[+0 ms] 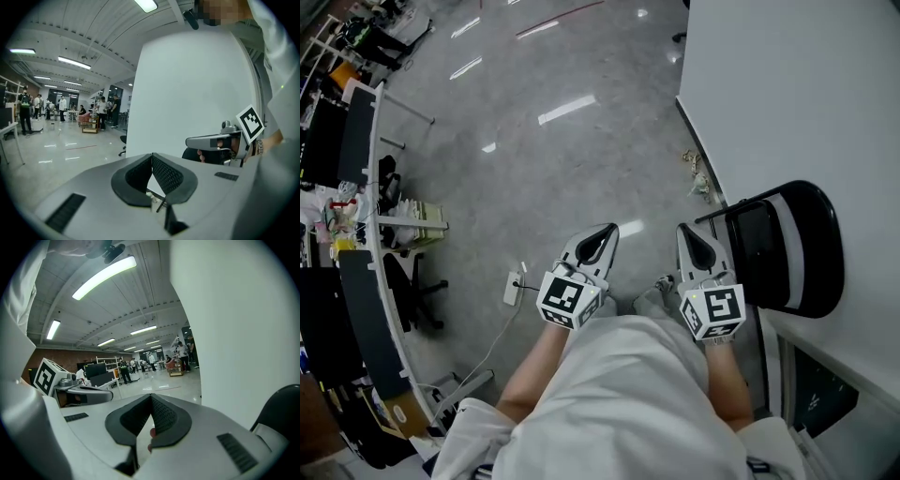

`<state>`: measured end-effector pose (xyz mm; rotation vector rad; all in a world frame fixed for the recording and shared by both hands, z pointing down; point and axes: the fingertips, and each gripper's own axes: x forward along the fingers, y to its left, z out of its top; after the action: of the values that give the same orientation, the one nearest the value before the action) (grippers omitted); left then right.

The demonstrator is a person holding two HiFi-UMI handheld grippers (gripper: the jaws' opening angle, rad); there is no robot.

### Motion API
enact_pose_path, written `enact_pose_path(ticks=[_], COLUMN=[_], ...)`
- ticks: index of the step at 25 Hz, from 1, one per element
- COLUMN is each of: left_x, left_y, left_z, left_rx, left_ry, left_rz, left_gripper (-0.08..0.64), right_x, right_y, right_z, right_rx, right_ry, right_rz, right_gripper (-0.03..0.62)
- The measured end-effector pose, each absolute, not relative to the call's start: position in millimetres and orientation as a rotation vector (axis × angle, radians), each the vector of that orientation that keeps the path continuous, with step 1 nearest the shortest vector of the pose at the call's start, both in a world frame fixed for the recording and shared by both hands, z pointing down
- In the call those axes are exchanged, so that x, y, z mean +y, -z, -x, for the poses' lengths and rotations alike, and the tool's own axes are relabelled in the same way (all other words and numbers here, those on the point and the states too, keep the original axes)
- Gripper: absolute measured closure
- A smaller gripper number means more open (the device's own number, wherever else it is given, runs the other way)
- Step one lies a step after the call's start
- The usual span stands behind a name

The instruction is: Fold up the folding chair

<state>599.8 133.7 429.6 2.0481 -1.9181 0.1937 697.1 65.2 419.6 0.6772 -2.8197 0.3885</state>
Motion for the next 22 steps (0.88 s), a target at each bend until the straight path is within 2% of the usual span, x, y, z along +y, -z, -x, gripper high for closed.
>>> enact_pose_path(ticks=[13, 22], left_x=[237, 243], left_y=[-436, -451], left_z=[-504, -484], left_rx=[-1.985, -1.996], left_ry=[-0.124, -0.146], left_rz=[-1.970, -2.016], left_gripper=[0.548, 0.548], right_x=[170, 175], right_y=[-427, -438], right_z=[-605, -592], right_rx=[-2.771, -2.769], right_ry=[-0.376, -0.381], right_rz=[-0.614, -0.676], right_gripper=[0.588, 0.588])
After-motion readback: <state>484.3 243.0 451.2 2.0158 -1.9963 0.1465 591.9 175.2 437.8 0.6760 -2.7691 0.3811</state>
